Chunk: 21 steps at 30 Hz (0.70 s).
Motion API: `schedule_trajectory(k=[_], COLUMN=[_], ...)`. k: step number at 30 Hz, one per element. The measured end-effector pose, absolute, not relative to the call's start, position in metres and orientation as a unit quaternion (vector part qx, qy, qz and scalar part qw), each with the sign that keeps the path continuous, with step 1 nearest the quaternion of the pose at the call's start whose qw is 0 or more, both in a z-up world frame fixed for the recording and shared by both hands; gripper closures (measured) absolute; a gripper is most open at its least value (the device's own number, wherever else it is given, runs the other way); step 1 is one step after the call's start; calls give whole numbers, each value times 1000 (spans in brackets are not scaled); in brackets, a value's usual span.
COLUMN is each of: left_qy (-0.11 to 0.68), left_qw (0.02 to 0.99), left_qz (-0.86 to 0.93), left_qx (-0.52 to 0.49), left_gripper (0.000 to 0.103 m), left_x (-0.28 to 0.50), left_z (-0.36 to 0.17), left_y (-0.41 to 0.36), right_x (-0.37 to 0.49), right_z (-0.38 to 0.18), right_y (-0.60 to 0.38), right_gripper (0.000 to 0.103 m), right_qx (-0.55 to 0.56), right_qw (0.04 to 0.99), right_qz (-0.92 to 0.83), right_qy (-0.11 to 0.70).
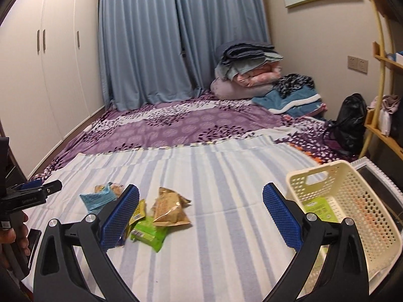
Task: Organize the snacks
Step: 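Move both tools back over the remaining snacks on the bed, then grasp the light-blue packet with the left tool while the right tool grasps the tan pastry bag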
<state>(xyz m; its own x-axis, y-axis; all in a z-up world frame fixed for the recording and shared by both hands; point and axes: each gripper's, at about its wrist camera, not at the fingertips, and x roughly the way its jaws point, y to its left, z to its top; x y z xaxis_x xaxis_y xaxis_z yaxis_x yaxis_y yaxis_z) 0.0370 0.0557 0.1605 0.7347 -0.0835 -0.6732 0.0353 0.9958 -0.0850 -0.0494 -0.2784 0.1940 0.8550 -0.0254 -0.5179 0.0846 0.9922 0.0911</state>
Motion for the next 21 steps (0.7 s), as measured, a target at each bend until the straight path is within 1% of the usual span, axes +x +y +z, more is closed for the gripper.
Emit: schedule_trajectory(k=[10,21], left_qy=[380,393], left_qw=[923,916], left_qz=[13,13], left_qx=[-63,-74], left_gripper=[3,3], left_x=[39,49], left_z=[139,123], left_y=[103,110], right_x=[-27,-1], right_z=[170,143], right_y=[-252,-247], right_gripper=[5,5], right_qx=[42,43], right_qw=[952,942], right_qz=[7,19], right_qy=[303,333])
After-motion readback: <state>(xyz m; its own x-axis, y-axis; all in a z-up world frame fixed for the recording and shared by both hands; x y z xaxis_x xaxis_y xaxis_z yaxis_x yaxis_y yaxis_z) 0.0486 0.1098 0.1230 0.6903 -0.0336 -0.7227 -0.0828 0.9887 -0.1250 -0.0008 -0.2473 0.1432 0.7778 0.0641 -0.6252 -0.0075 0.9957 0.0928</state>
